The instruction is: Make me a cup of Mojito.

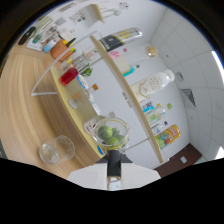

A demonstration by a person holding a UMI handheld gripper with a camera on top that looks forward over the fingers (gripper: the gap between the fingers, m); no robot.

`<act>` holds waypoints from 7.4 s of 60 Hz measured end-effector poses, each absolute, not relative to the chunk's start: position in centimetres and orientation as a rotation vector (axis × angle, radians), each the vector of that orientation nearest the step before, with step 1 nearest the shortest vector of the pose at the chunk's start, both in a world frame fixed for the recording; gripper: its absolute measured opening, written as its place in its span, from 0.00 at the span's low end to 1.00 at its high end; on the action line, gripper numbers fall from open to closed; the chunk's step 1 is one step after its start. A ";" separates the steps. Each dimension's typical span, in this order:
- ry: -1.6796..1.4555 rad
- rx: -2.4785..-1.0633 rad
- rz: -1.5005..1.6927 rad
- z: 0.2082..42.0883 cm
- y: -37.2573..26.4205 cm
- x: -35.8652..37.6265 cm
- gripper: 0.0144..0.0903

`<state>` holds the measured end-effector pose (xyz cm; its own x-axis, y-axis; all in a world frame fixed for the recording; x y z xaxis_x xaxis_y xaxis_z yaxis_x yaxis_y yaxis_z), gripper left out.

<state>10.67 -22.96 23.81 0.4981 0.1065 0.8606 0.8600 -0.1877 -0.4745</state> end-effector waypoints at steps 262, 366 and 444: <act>-0.306 -2.045 -0.595 16.3 -21.8 14.8 0.26; -0.223 -1.927 -0.147 16.6 -20.3 14.5 0.26; 0.006 -2.040 -0.007 17.0 -26.6 12.1 0.93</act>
<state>12.06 -26.61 17.02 1.0000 -0.0075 0.0019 -0.0017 -0.4521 -0.8920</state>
